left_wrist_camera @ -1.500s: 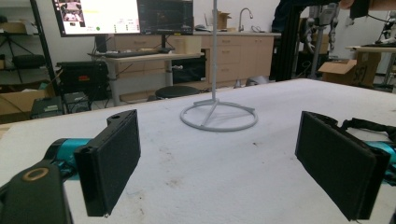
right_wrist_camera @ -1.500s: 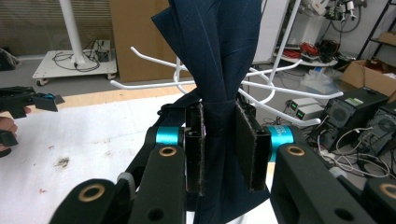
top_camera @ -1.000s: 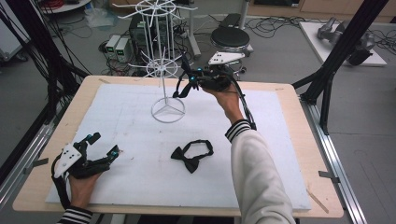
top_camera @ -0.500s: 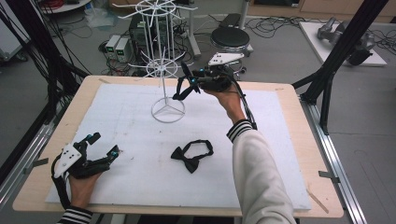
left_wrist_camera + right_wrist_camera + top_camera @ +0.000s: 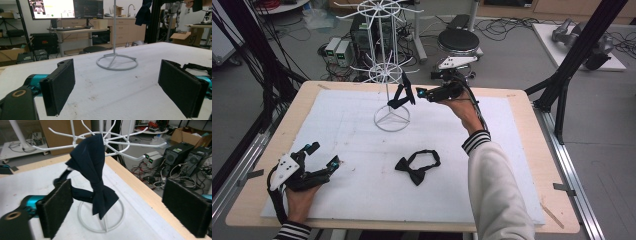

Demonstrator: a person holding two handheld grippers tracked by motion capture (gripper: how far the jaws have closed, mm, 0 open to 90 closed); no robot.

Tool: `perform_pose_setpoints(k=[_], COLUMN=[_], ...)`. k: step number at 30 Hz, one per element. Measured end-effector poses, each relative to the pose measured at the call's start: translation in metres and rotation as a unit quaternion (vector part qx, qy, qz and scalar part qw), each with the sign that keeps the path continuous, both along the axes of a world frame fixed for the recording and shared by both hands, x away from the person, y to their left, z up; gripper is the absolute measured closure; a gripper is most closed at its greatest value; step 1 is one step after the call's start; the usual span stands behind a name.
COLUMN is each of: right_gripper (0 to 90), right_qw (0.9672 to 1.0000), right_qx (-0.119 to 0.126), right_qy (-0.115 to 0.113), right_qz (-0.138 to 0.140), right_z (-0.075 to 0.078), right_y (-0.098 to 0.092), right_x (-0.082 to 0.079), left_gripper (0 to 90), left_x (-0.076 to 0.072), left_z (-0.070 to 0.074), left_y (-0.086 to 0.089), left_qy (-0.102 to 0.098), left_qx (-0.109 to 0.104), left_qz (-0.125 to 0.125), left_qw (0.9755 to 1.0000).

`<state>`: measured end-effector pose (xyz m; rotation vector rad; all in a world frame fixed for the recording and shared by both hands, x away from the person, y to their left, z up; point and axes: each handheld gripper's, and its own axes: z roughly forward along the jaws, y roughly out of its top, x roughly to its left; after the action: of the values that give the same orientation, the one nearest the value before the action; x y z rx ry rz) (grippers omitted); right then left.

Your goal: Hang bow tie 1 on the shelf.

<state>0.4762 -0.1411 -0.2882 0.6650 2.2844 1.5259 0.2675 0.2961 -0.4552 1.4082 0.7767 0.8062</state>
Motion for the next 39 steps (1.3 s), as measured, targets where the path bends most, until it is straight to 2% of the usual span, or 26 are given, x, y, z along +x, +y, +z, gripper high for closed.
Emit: perform_pose_setpoints(k=[1,4,7,8,10,15,18,21,23,25,31,37,39], right_gripper=[0.7,0.7,0.7,0.7,0.7,0.7,0.8,0.8,0.8,0.8,0.8,0.8,0.8], right_qw=[1.0000,0.9993,0.9984,0.9983,0.9984,0.9970,0.9966,0.9944,0.9943,0.9928,0.9895,0.9864,0.9843], right_qx=[0.005,0.023,0.036,0.038,0.025,0.032,0.027,0.044,0.040,0.050,0.060,0.063,0.067], right_qy=[0.004,-0.020,-0.023,-0.026,-0.024,-0.045,-0.052,-0.068,-0.067,-0.077,-0.085,-0.090,-0.096], right_qz=[-0.006,-0.023,-0.036,-0.036,-0.044,-0.054,-0.058,-0.068,-0.073,-0.077,-0.101,-0.122,-0.132], right_z=[0.001,0.001,-0.001,-0.002,0.001,0.012,0.019,0.020,0.018,0.016,0.001,-0.019,-0.029], right_y=[-0.002,-0.012,-0.025,-0.029,-0.036,-0.046,-0.049,-0.056,-0.063,-0.071,-0.095,-0.112,-0.116], right_x=[-0.002,-0.012,-0.021,-0.023,-0.026,-0.037,-0.046,-0.061,-0.070,-0.082,-0.113,-0.144,-0.156], left_gripper=[14.5,14.5,14.5,14.5,14.5,14.5,14.5,14.5,14.5,14.5,14.5,14.4,14.4], left_x=[0.000,0.000,0.000,0.000,0.000,0.000,0.000,0.000,0.000,0.000,0.000,0.000,0.000], left_z=[0.000,0.000,0.000,0.000,0.000,0.000,0.000,0.000,0.000,0.000,0.000,0.000,0.000], left_y=[0.000,0.000,0.000,0.000,0.000,0.000,0.000,0.000,0.001,0.000,0.000,0.000,0.000], left_qy=[0.000,0.000,0.000,0.001,0.000,0.001,0.001,0.001,0.001,0.001,0.001,0.000,0.001], left_qx=[0.000,0.000,0.001,0.001,0.000,-0.002,-0.002,-0.003,-0.001,-0.003,0.000,0.000,0.000], left_qz=[0.000,0.000,0.000,-0.001,-0.001,-0.001,-0.001,-0.001,-0.001,-0.001,-0.002,-0.001,-0.001], left_qw=[1.0000,1.0000,1.0000,1.0000,1.0000,1.0000,1.0000,1.0000,1.0000,1.0000,1.0000,1.0000,1.0000])
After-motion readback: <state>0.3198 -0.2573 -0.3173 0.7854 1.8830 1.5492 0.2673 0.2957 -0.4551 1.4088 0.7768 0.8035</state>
